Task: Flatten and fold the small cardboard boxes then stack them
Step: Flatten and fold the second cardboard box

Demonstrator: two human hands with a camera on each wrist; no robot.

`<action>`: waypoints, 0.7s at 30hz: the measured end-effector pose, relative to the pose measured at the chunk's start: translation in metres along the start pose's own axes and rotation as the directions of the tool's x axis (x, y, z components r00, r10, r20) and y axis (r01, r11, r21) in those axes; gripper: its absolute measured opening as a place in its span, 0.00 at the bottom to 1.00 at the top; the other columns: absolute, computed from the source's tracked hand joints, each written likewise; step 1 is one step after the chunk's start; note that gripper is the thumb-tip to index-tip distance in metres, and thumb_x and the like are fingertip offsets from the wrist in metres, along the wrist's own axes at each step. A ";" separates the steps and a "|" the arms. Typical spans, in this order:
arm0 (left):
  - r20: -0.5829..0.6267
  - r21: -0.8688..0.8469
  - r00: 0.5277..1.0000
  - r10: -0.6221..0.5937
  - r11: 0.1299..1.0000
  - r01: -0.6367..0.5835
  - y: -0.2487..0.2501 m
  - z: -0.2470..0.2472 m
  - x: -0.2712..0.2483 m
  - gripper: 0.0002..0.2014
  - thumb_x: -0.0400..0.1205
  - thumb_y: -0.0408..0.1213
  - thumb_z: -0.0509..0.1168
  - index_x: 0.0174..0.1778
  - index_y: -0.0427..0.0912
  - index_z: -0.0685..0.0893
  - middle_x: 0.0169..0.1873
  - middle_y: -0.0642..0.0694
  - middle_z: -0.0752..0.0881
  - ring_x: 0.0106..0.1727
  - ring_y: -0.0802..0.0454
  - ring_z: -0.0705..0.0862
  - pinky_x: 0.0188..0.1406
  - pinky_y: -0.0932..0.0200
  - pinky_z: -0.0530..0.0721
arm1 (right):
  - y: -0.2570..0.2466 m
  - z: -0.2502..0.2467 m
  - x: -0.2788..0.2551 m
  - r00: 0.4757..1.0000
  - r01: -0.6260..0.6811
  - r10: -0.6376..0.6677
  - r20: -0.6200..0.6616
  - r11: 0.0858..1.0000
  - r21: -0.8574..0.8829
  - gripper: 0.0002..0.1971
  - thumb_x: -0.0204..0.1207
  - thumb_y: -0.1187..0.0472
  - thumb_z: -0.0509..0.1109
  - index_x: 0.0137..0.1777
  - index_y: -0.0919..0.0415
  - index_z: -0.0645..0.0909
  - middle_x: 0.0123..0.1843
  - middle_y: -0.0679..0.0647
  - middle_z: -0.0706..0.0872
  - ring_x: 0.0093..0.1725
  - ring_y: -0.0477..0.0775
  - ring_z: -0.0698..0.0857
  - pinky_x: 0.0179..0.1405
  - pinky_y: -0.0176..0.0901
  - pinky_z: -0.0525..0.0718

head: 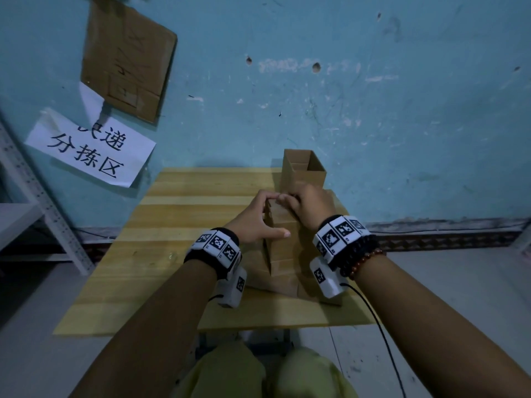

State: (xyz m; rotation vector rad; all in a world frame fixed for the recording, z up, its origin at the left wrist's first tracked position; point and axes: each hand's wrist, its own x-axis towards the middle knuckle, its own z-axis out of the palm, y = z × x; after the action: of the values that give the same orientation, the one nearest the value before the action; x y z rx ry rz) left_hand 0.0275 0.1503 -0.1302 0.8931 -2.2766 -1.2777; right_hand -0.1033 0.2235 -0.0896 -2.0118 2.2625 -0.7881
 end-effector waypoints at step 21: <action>0.001 -0.012 1.000 0.018 1.000 -0.018 0.002 0.002 -0.001 0.41 0.72 0.34 0.75 0.75 0.46 0.57 0.66 0.50 0.68 0.68 0.56 0.67 0.69 0.57 0.71 | -0.014 0.005 -0.002 0.995 0.096 -0.098 0.007 0.952 -0.292 0.13 0.82 0.65 0.56 0.60 0.69 0.77 0.61 0.64 0.76 0.53 0.64 0.81 0.42 0.48 0.70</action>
State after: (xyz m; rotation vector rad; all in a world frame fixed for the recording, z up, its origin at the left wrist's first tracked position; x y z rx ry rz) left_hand 0.0262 0.1528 -0.1300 0.8664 -2.2708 -1.2829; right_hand -0.0886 0.2235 -0.0892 -2.2582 2.4242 -0.4874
